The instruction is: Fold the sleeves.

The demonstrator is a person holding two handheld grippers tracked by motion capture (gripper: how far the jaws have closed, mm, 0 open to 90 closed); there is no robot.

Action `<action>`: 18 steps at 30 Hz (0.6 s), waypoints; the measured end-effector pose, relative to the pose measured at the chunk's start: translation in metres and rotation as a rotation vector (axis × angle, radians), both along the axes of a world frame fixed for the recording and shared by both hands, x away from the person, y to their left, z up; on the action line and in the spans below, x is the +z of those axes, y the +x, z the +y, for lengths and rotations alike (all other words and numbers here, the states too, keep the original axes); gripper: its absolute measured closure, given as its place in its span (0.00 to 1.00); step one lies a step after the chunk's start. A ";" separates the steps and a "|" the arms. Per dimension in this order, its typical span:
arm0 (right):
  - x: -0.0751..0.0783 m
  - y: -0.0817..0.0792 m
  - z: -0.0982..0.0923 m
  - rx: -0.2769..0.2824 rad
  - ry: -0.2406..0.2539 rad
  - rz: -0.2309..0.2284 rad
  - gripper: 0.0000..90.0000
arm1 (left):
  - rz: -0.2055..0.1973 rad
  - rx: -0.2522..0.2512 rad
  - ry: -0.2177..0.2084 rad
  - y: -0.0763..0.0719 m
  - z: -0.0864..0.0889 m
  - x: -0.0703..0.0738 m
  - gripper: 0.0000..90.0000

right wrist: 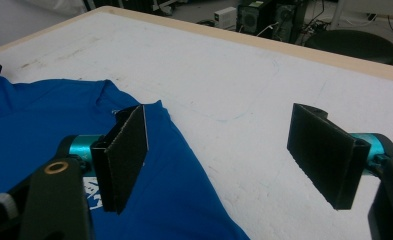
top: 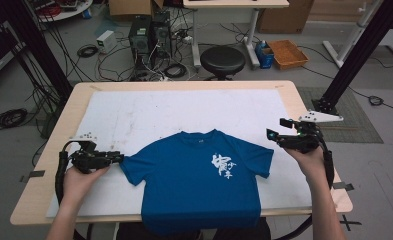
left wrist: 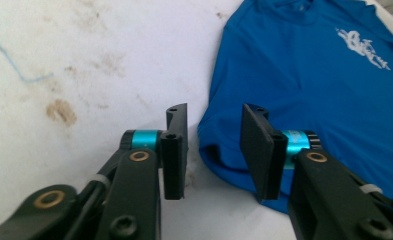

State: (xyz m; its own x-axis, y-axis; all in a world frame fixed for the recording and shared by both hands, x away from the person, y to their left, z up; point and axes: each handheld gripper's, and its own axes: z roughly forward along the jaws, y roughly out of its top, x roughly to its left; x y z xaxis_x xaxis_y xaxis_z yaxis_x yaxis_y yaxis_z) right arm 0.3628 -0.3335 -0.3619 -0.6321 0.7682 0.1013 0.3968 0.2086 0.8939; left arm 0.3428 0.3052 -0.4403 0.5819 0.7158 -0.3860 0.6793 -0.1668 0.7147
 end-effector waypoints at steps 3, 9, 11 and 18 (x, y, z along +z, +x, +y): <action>0.000 0.000 0.000 0.000 -0.001 0.001 0.27 | 0.023 -0.019 -0.008 -0.001 -0.002 -0.001 0.89; 0.000 0.000 0.002 0.004 -0.005 0.002 0.27 | 0.012 -0.038 -0.100 -0.005 -0.008 0.012 0.98; 0.000 0.000 0.002 0.009 -0.007 -0.003 0.27 | -0.006 -0.056 -0.126 -0.006 -0.016 0.021 0.98; 0.001 -0.001 0.000 0.008 0.001 -0.006 0.27 | 0.003 -0.146 -0.229 -0.006 -0.082 0.048 0.98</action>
